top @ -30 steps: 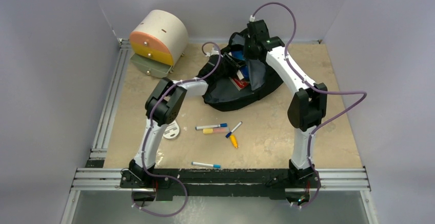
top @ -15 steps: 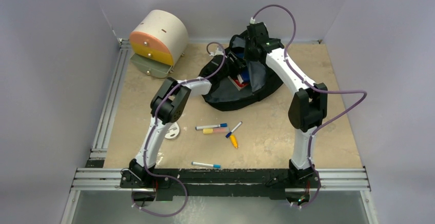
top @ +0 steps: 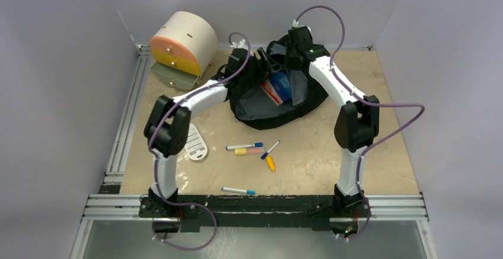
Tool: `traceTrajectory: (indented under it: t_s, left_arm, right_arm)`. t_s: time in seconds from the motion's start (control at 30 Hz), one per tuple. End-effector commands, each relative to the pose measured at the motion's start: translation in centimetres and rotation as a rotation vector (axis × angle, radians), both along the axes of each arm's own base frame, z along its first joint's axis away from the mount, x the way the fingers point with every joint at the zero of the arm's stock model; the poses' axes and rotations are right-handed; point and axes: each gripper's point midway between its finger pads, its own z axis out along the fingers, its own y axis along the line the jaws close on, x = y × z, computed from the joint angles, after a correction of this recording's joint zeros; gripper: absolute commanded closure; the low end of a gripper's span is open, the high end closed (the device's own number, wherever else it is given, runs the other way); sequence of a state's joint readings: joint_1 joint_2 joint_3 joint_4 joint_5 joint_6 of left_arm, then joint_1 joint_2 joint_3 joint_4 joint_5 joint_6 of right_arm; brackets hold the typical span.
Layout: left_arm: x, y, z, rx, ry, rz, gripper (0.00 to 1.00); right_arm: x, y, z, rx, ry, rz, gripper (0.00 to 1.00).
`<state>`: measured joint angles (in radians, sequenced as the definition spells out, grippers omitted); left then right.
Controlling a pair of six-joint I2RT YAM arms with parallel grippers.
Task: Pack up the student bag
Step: Place the book in the student bag.
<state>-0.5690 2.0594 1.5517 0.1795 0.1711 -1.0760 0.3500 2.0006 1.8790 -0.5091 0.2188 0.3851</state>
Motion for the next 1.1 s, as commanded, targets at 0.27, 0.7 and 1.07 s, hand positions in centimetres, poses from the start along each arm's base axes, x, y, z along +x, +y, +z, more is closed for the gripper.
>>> traceTrajectory:
  t_s: [0.27, 0.7, 1.07]
  left_arm:
    - [-6.6, 10.5, 2.6, 0.451, -0.185, 0.037, 0.26]
    - [-10.5, 17.8, -1.7, 0.737, -0.118, 0.124, 0.25]
    - [-10.6, 18.2, -3.7, 0.772, -0.096, 0.113, 0.25]
  right_arm:
    - [1.2, -0.5, 2.6, 0.026, -0.091, -0.006, 0.55]
    - [2.3, -9.5, 3.0, 0.213, -0.186, -0.303, 0.32]
    - [1.5, -9.0, 2.9, 0.365, -0.249, -0.041, 0.29]
